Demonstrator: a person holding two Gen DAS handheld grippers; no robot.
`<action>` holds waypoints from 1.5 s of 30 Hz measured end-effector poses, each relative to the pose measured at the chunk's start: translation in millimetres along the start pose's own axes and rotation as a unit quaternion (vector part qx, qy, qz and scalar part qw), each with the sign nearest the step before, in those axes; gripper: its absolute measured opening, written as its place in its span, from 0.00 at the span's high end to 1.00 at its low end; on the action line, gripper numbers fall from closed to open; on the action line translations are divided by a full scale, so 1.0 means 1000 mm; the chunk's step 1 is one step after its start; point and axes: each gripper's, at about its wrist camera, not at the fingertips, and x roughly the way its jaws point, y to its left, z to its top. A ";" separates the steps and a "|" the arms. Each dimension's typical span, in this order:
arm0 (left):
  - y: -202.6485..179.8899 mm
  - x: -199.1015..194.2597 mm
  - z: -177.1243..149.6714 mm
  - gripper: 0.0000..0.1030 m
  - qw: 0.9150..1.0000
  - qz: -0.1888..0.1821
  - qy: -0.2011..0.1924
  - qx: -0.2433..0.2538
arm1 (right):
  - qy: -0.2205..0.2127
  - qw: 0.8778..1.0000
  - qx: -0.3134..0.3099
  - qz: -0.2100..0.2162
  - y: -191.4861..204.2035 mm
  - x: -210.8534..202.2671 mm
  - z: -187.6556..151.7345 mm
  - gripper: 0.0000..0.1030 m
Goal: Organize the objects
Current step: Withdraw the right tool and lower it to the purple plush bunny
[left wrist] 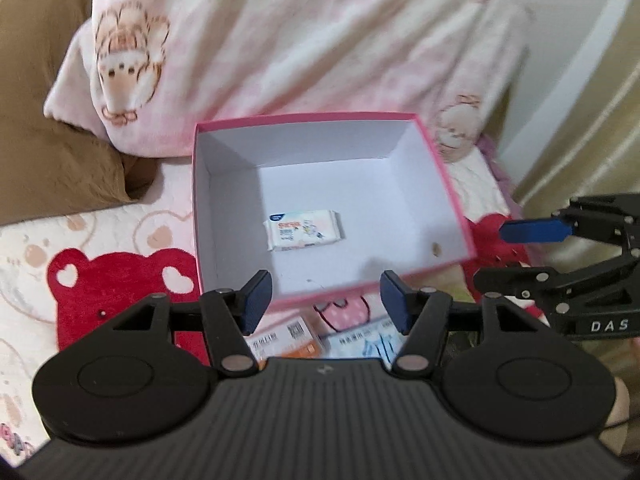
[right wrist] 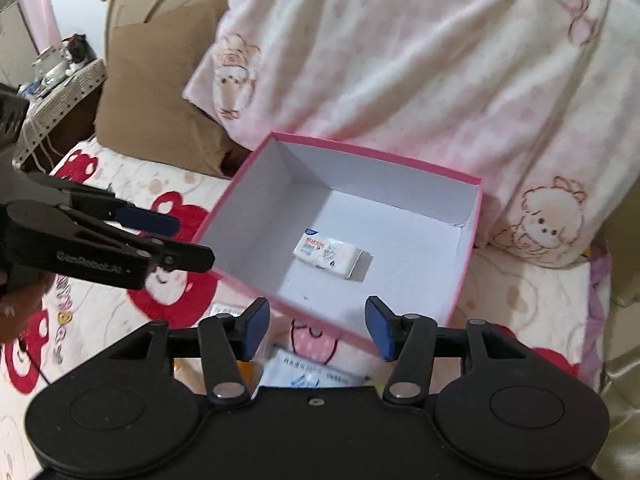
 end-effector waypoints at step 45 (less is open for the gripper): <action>-0.074 0.078 -0.198 0.29 0.997 -0.071 0.037 -0.015 | -0.017 0.996 -0.082 -0.036 0.043 0.073 -0.221 0.27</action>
